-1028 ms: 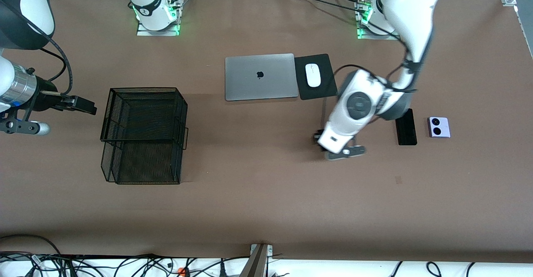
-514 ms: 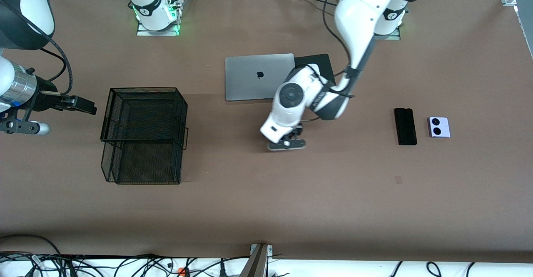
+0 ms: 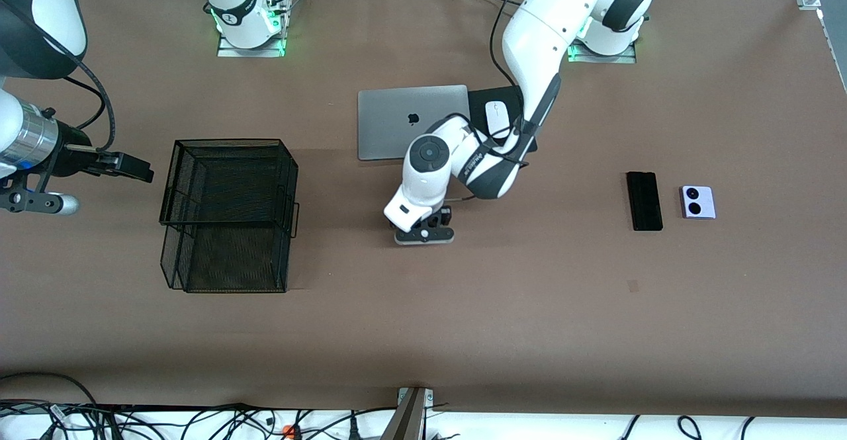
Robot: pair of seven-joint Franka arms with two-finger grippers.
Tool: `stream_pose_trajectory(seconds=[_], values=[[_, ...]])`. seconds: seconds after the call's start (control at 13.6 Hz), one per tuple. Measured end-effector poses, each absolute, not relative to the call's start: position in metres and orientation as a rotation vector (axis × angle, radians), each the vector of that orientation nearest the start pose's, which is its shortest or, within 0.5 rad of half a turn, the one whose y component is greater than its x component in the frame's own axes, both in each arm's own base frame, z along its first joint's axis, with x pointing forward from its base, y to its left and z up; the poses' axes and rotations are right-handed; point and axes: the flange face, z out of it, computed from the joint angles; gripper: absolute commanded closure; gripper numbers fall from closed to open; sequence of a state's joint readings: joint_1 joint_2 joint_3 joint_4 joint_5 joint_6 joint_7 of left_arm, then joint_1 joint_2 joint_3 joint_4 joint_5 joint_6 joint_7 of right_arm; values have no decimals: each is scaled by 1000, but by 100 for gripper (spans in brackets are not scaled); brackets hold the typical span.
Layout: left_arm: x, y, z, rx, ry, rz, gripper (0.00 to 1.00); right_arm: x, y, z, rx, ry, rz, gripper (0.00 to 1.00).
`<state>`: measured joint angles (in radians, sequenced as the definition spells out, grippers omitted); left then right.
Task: Place phones with both arms
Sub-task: 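Carry the flip phone with the left gripper to the table middle, then set the flip phone down while the right gripper reaches toward it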
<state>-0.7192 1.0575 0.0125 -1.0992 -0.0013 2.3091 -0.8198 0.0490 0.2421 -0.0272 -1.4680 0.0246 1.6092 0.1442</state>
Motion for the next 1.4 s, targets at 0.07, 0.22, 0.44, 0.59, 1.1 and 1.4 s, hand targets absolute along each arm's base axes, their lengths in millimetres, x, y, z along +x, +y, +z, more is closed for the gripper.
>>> stream_pose_trajectory(seconds=[0.07, 0.22, 0.44, 0.59, 1.1, 1.4], values=[[598, -509, 177, -3227, -178, -205, 100, 624, 18, 533, -3122, 194, 160, 0], [599, -511, 174, -3228, -175, -211, 96, 624, 18, 533, -3122, 194, 160, 0], [599, -513, 174, -3232, -173, -218, 0, 624, 18, 533, -3122, 194, 160, 0], [601, -512, 176, -3230, -174, -229, 0, 624, 18, 533, -3122, 194, 160, 0], [622, -484, 237, -3142, -140, -127, 0, 624, 21, 532, -3127, 185, 166, 0], [639, -419, 279, -3059, -3, 65, 0, 624, 90, 519, -3126, 47, 180, 0]])
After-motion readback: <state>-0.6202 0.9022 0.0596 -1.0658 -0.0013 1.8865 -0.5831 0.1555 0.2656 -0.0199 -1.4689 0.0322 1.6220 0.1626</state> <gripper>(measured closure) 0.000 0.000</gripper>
